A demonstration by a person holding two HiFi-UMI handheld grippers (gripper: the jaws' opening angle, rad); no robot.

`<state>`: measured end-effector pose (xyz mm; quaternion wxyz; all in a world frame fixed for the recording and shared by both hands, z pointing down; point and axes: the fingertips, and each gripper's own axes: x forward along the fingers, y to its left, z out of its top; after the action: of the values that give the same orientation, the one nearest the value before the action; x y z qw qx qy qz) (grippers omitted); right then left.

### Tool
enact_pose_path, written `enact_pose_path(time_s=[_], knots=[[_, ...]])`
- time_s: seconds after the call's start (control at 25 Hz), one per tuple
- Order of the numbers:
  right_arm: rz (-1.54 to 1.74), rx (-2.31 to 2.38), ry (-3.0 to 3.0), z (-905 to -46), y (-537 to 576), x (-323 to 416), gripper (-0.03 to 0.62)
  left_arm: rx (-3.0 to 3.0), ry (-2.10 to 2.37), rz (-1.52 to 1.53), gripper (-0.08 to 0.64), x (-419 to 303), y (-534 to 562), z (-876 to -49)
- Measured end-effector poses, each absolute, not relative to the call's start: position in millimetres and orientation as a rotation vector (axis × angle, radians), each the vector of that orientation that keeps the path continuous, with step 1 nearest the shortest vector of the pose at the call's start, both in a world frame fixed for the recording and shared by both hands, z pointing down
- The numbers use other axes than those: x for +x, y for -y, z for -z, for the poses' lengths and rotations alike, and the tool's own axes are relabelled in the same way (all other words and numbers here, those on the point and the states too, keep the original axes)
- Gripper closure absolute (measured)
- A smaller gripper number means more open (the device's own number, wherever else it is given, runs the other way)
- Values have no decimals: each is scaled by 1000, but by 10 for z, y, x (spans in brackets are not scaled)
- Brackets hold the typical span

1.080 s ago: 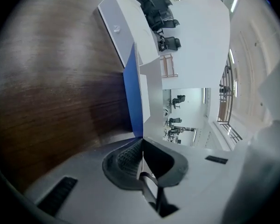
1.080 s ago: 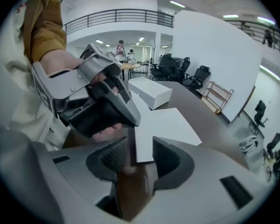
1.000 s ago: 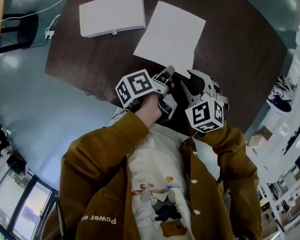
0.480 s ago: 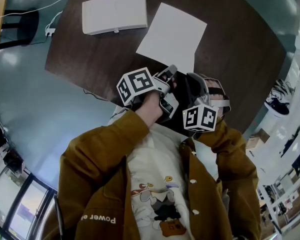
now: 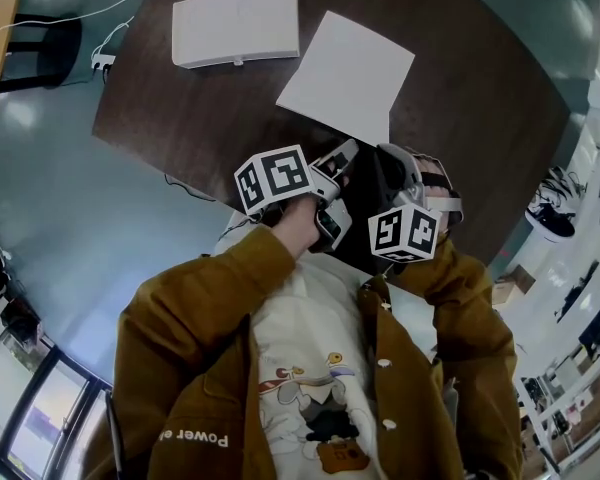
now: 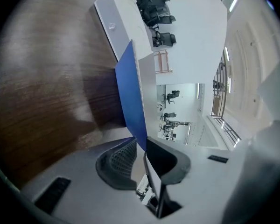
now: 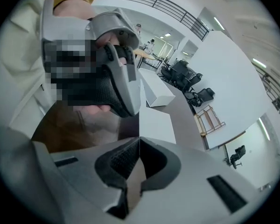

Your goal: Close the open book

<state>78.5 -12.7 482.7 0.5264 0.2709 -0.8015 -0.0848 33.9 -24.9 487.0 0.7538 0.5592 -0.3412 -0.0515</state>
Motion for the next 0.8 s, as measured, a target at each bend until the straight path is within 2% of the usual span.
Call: enact_pose_path(time_s=[0.56,0.8], knots=[[102,740,1944,-4648,285,1033,583,1810,800,-397,506,506,39,-4684],[7,793,1970,-4601,438,1079,583,1952,833,-532,554,478,66,-4622]])
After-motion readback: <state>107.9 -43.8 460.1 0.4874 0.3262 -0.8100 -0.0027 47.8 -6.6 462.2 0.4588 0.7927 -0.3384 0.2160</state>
